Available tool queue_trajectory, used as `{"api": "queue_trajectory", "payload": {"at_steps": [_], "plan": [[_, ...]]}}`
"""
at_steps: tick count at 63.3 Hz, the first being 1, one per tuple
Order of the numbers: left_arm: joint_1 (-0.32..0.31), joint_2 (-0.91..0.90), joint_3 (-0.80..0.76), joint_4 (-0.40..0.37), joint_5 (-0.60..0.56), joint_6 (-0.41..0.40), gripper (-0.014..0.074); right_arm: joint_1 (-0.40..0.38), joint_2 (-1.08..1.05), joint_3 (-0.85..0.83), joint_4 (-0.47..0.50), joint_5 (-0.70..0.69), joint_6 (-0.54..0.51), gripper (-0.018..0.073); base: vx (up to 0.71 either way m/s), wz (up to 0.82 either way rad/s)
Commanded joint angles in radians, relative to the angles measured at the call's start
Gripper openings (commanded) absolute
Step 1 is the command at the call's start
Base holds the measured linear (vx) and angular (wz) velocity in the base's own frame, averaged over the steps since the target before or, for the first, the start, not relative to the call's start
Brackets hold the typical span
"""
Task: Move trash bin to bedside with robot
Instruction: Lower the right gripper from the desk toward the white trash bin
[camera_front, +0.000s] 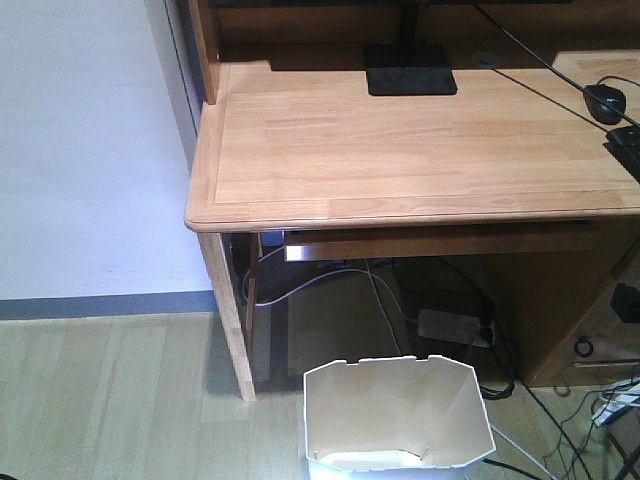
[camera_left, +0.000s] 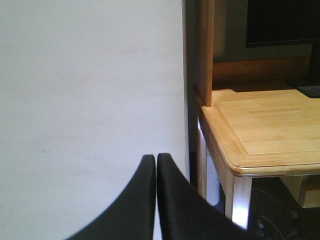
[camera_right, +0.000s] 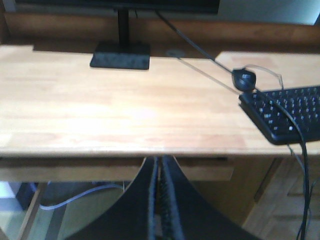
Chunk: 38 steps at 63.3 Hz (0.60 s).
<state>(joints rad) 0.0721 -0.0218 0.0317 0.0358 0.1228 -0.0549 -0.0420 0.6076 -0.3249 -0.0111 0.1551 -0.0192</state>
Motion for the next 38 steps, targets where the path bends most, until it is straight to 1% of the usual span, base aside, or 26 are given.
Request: {"api": "queue_trajectory", "payload": {"at_steps": [1, 9, 14, 21, 22, 29, 36, 38], "plan": [[-0.003, -0.006, -0.024, -0.002, -0.072, -0.004, -0.0006, 0.000, 0.023, -0.033, -0.004, -0.053, -0.002, 0.0001, 0.00, 0.00], [-0.003, -0.006, -0.024, -0.002, -0.072, -0.004, -0.0006, 0.000, 0.039, -0.033, -0.005, -0.047, -0.016, 0.0054, 0.00, 0.00], [-0.003, -0.006, -0.024, -0.002, -0.072, -0.004, -0.0006, 0.000, 0.039, -0.033, -0.005, -0.039, -0.016, 0.0120, 0.00, 0.00], [-0.003, -0.006, -0.024, -0.002, -0.072, -0.004, -0.0006, 0.000, 0.039, -0.033, -0.005, -0.038, -0.016, 0.0256, 0.00, 0.00], [-0.003, -0.006, -0.024, -0.002, -0.072, -0.004, -0.0006, 0.000, 0.039, -0.033, -0.005, -0.038, -0.016, 0.0288, 0.00, 0.00], [-0.003, -0.006, -0.024, -0.002, -0.072, -0.004, -0.0006, 0.000, 0.039, -0.033, -0.005, -0.038, -0.016, 0.0438, 0.00, 0.00], [-0.003, -0.006, -0.024, -0.002, -0.072, -0.004, -0.0006, 0.000, 0.039, -0.033, -0.005, -0.038, -0.016, 0.0535, 0.00, 0.00], [-0.003, -0.006, -0.024, -0.002, -0.072, -0.004, -0.0006, 0.000, 0.039, -0.033, -0.005, -0.038, -0.016, 0.0550, 0.00, 0.00]]}}
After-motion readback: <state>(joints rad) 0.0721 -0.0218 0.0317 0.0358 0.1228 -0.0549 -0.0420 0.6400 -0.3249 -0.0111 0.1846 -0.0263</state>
